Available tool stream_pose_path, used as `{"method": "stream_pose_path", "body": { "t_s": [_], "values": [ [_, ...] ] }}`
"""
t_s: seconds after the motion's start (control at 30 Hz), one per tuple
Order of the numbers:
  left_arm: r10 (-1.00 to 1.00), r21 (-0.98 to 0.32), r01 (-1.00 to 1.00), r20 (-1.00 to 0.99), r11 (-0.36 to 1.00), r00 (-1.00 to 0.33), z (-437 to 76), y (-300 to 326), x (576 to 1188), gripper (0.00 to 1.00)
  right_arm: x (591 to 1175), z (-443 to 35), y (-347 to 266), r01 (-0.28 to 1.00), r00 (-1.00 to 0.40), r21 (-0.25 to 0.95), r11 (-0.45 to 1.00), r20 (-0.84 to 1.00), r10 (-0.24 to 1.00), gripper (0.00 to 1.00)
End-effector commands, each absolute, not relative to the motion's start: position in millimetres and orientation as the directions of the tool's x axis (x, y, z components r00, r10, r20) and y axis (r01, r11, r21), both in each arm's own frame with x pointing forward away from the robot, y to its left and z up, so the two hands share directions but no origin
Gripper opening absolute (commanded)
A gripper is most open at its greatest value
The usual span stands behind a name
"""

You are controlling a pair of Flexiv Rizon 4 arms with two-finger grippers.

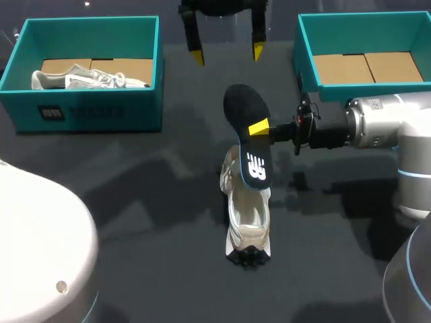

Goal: Take the shoe out of the shoebox, open the shoe tongue, remove and reinsert the insole, then place the shoe into the shoebox

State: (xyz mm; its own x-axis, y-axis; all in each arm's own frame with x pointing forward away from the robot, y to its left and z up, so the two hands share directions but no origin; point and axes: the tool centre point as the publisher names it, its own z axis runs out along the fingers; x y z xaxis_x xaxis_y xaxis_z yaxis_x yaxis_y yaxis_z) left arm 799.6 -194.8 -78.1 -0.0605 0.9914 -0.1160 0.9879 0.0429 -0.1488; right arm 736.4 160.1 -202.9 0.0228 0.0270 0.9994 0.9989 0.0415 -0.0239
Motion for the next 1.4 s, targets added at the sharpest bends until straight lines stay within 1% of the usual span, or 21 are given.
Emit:
{"method": "stream_pose_path", "body": {
  "t_s": [0.03,0.13,0.17,0.2,0.6,0.63,0.67,0.8,0.9,1.0,1.03,1.07,1.4],
  "values": [
    [0.770,-0.078,0.993,-0.627,0.091,-0.120,-89.4,-169.6,788.7,1.00,735.1,-202.5,160.5,0.999,0.023,-0.024,0.039,0.999,0.030,0.00],
    [0.681,-0.025,0.990,-0.723,0.136,-0.112,-94.2,-165.2,786.2,1.00,735.1,-202.5,160.5,0.999,0.023,-0.024,0.039,0.999,0.030,0.00],
    [0.668,0.021,0.987,-0.738,0.162,-0.094,-95.4,-164.4,783.9,1.00,735.1,-202.5,160.5,0.999,0.023,-0.024,0.039,0.999,0.030,0.00],
    [0.658,0.029,0.983,-0.746,0.184,-0.101,-95.0,-164.3,780.9,1.00,735.1,-202.5,160.5,0.999,0.023,-0.024,0.039,0.999,0.030,0.00],
    [0.658,0.029,0.983,-0.746,0.184,-0.101,-95.0,-164.3,780.9,1.00,735.1,-202.5,160.5,0.999,0.023,-0.024,0.039,0.999,0.030,0.00],
    [0.638,0.002,0.983,-0.760,0.185,-0.119,-96.5,-163.4,780.6,1.00,735.1,-202.5,160.5,0.999,0.023,-0.024,0.039,0.999,0.030,0.00],
    [0.620,0.010,0.987,-0.779,0.162,-0.094,-99.2,-161.2,779.1,1.00,735.1,-202.5,160.5,0.999,0.023,-0.024,0.039,0.999,0.030,0.00],
    [0.519,-0.001,0.987,-0.851,0.163,-0.087,-110.2,-149.2,777.8,1.00,735.1,-202.5,160.5,0.999,0.023,-0.024,0.039,0.999,0.030,0.00],
    [0.431,-0.009,0.991,-0.900,0.132,-0.066,-117.8,-140.5,775.7,1.00,735.1,-202.5,160.5,0.999,0.023,-0.024,0.039,0.999,0.030,0.00],
    [0.324,-0.038,0.993,-0.943,0.111,-0.073,-124.7,-134.3,774.9,1.00,735.1,-202.5,160.5,0.999,0.023,-0.024,0.039,0.999,0.030,0.00],
    [0.286,-0.031,0.994,-0.956,0.109,-0.061,-126.9,-131.6,773.5,1.00,735.1,-202.5,160.5,0.999,0.023,-0.024,0.039,0.999,0.030,0.00],
    [0.206,-0.017,0.996,-0.978,0.085,-0.035,-127.8,-126.4,770.9,1.00,735.1,-202.5,160.5,0.999,0.023,-0.024,0.039,0.999,0.030,0.00],
    [0.206,-0.017,0.996,-0.978,0.085,-0.035,-127.8,-126.4,770.9,1.00,735.1,-202.5,160.5,0.999,0.023,-0.024,0.039,0.999,0.030,0.00]
  ]
}}
